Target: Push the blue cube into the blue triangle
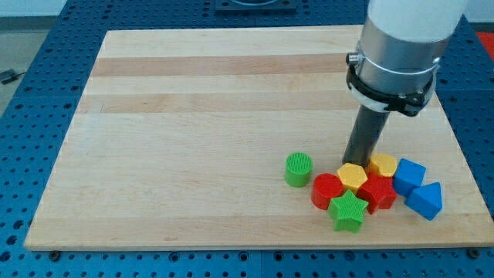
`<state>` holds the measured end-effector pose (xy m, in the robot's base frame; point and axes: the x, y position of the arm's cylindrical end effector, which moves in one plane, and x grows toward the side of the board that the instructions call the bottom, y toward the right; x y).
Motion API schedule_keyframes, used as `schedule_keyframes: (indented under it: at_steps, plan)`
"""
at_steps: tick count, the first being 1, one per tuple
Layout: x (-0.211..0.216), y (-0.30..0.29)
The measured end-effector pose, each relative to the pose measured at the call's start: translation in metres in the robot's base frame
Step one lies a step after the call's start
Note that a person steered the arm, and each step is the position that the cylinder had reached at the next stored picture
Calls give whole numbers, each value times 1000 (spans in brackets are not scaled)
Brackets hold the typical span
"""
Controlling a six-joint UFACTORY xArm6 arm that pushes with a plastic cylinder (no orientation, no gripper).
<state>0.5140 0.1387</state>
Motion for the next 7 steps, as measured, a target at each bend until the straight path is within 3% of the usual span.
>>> schedule_keyframes:
  at_steps: [2, 3, 4, 5, 7]
  plan:
    - [1, 10]
    - [-40, 9]
    - [-51, 41]
    - [-33, 76]
    - [-3, 78]
